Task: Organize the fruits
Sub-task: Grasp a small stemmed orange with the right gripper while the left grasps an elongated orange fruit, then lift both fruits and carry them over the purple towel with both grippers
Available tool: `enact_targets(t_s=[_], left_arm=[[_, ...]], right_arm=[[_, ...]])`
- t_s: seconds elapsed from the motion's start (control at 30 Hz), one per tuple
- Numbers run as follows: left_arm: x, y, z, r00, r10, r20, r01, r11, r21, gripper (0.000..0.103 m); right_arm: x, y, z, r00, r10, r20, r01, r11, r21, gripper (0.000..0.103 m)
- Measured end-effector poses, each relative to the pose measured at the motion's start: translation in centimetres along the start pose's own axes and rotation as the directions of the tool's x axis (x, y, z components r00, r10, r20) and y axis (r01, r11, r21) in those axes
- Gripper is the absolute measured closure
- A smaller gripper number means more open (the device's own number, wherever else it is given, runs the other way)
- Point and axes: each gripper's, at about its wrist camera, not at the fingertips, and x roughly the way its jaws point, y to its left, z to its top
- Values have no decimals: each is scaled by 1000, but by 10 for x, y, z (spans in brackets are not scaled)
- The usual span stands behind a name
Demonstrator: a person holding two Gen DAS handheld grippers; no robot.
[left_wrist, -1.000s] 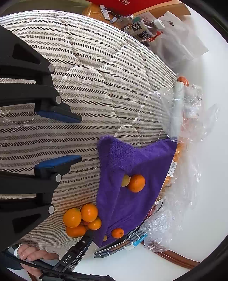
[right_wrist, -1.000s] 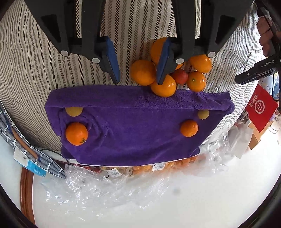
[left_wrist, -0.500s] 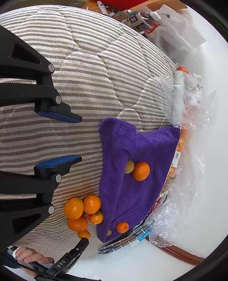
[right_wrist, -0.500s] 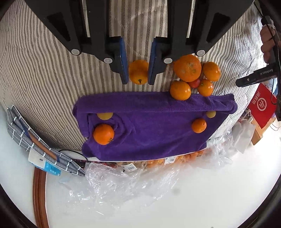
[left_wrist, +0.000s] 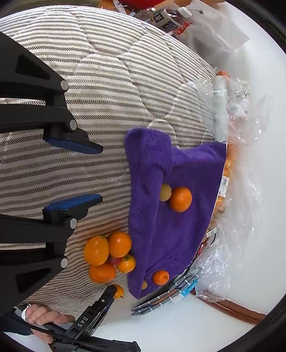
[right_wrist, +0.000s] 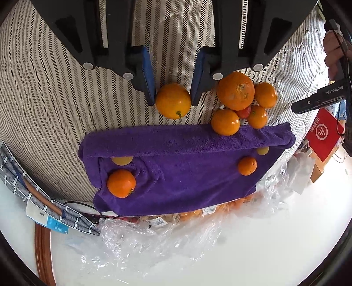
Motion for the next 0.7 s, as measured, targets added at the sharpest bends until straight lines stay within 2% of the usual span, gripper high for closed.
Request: enact_targets(t_s=[0.23, 0.27, 0.33, 0.47, 0.57, 0.63, 0.7], left_arm=[[1, -40, -2, 998, -67, 0, 66, 993, 96, 67], [2, -47, -3, 998, -69, 2, 68, 991, 111, 64], [3, -59, -3, 997, -78, 6, 76, 988, 134, 62], [9, -73, -3, 990, -140, -22, 141, 981, 136, 58], [18, -78, -4, 991, -127, -39, 131, 983, 125, 58], [20, -78, -5, 990, -134, -42, 139, 983, 117, 57], [22, -81, -5, 993, -114, -35, 117, 986, 119, 57]], right_arm=[[-23, -21, -13, 995, -89, 41, 89, 996, 5, 71], [-25, -24, -14, 994, -100, 43, 100, 995, 5, 71], [-28, -30, -16, 994, -100, 41, 100, 995, 3, 71], [-31, -46, -19, 994, -106, 32, 106, 994, 25, 71], [-31, -48, -21, 994, -105, 32, 104, 994, 26, 71], [-33, -48, -21, 997, -66, 42, 65, 998, 15, 71], [-33, -47, -22, 997, -59, 51, 58, 998, 7, 71]])
